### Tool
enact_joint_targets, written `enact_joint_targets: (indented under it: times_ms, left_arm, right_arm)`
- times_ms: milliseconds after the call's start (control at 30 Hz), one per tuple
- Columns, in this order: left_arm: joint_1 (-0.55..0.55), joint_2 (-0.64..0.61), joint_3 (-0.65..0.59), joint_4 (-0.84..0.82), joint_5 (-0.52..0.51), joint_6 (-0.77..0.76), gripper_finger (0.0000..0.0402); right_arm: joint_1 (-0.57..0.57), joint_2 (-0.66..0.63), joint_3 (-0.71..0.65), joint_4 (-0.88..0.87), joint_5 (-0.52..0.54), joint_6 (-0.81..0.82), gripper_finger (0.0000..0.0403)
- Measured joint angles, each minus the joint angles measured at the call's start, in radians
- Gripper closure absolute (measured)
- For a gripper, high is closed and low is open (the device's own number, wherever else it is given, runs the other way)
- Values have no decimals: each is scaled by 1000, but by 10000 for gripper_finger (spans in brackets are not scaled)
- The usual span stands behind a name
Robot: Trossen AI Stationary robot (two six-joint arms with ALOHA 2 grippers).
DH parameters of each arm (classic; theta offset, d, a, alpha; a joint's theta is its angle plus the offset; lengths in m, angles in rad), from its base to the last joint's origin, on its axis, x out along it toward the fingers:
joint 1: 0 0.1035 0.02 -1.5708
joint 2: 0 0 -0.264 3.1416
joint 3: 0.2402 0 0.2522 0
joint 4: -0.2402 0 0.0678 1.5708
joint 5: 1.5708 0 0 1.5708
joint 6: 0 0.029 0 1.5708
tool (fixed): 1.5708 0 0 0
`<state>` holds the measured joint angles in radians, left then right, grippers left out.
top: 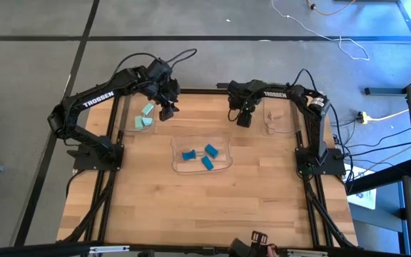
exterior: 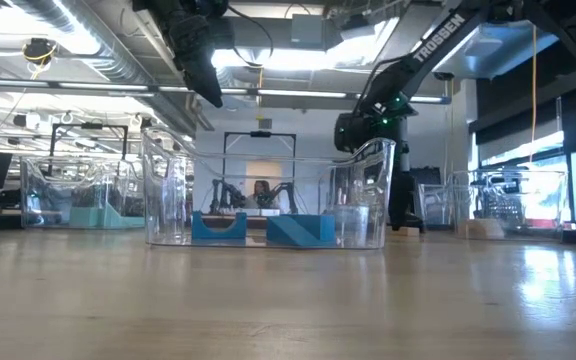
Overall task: Sort & place blocks by color
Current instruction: Put the brown block into the top right transparent bin
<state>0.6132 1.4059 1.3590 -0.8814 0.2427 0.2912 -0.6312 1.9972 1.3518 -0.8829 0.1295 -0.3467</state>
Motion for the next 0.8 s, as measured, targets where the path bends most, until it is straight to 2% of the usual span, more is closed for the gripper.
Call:
enact_joint_targets:
  times_ms: [133,533,800]
  left_arm:
    - [0,0,0,0,0,0,208]
    - [0,0,0,0,1,3,208]
    - [0,0,0,-1,4,8,208]
  right_arm:
    - [32,0,0,3,1,37,215]
    - [30,2,122,-99,2,476,215]
    - [-22,1,52,-58,6,663,215]
